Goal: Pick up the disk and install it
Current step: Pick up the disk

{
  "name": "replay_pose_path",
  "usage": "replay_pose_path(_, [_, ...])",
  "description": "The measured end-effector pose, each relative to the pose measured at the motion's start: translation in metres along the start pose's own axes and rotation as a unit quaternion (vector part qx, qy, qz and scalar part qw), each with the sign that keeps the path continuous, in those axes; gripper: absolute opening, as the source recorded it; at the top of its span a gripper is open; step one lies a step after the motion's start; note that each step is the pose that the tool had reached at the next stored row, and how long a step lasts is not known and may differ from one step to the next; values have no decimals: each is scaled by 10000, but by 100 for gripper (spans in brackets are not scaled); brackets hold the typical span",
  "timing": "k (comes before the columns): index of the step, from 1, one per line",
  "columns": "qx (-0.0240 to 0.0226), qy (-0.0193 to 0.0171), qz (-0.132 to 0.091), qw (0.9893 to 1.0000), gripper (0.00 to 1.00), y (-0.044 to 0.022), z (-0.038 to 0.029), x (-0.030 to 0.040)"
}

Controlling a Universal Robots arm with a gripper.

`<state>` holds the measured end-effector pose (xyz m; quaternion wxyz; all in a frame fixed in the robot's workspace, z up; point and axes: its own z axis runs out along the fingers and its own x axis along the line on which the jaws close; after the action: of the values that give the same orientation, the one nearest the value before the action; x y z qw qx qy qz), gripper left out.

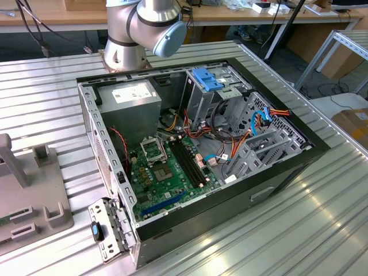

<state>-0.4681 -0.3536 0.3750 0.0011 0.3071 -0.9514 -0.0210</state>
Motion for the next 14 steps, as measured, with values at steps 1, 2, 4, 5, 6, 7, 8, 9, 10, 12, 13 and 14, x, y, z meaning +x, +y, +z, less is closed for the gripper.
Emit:
replay_pose_path(1, [0, 0, 0, 10000, 11, 0, 0, 0])
replay_pose_path(2, [0, 0, -1, 10000, 11, 0, 0, 0])
replay_pose_path(4, [0, 1, -26, 10000, 11, 0, 0, 0])
replay_pose_path(5, [-1, 3, -77, 10000, 11, 0, 0, 0])
replay_pose_path(6, [-1, 5, -122, 9999, 11, 0, 0, 0])
replay_pose_path(7, [-2, 7, -169, 9999, 11, 0, 0, 0])
replay_pose_path(8, [-3, 10, -238, 9997, 11, 0, 0, 0])
replay_pose_path(9, [-3, 12, -296, 9996, 11, 0, 0, 0])
replay_pose_path(10, [-4, 16, -391, 9992, 11, 0, 0, 0])
replay_pose_path(12, [-6, 21, -519, 9986, 11, 0, 0, 0])
replay_pose_path(13, [-7, 25, -603, 9982, 11, 1, 0, 0])
replay_pose_path(14, [-8, 29, -703, 9975, 11, 1, 0, 0])
